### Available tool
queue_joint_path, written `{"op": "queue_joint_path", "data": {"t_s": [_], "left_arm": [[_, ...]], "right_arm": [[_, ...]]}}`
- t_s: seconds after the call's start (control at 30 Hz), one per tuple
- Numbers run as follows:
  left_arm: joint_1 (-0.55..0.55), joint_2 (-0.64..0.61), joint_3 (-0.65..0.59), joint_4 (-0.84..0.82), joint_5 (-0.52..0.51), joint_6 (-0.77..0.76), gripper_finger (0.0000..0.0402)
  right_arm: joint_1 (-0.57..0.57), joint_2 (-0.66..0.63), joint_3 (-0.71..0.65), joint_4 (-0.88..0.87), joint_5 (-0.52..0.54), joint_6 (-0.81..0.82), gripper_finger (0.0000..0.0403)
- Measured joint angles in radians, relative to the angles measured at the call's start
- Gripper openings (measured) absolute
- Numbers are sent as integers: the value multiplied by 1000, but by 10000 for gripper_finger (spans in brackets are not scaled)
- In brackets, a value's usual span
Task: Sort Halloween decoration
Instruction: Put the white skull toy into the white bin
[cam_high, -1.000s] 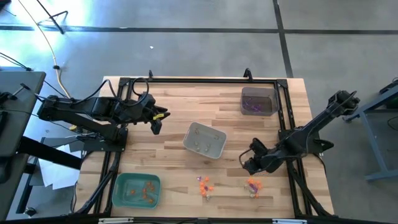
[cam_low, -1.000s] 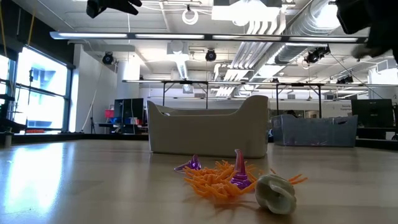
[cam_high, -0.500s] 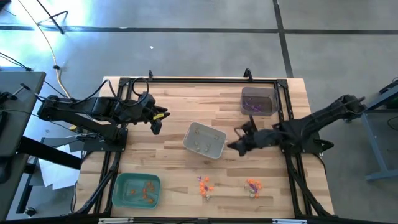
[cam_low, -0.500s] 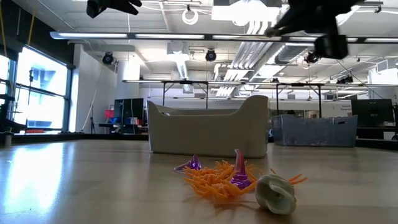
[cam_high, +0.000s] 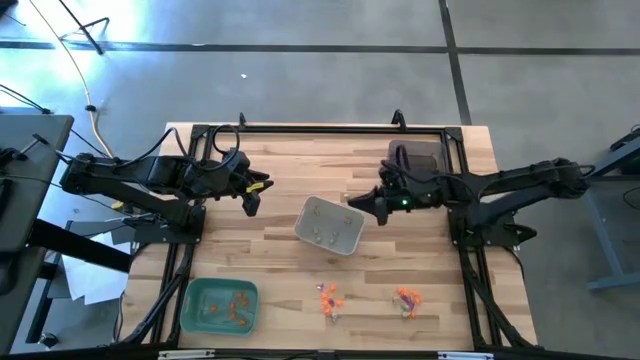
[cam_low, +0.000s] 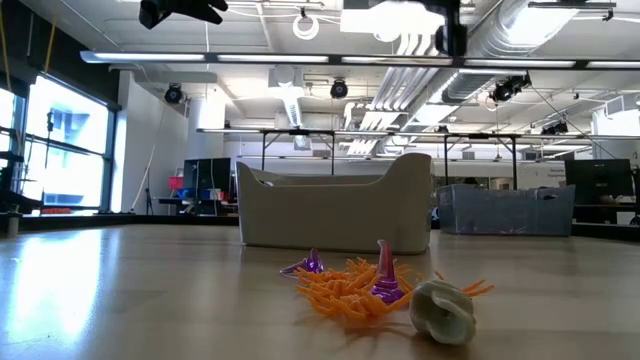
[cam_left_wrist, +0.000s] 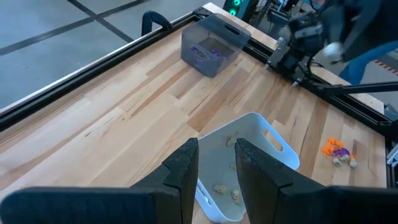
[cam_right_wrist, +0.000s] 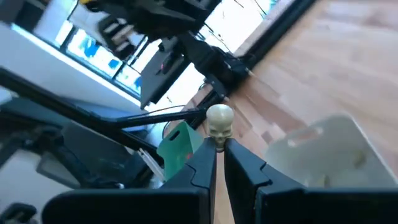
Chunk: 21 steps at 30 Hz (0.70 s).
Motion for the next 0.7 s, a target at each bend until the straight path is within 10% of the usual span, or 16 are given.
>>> {"op": "queue_joint_path", "data": {"t_s": [0.7], "left_arm": [[0,0,0,0,1,-2,94]], "right_arm": [[-69,502,770,-821,-111,-420,20]]}}
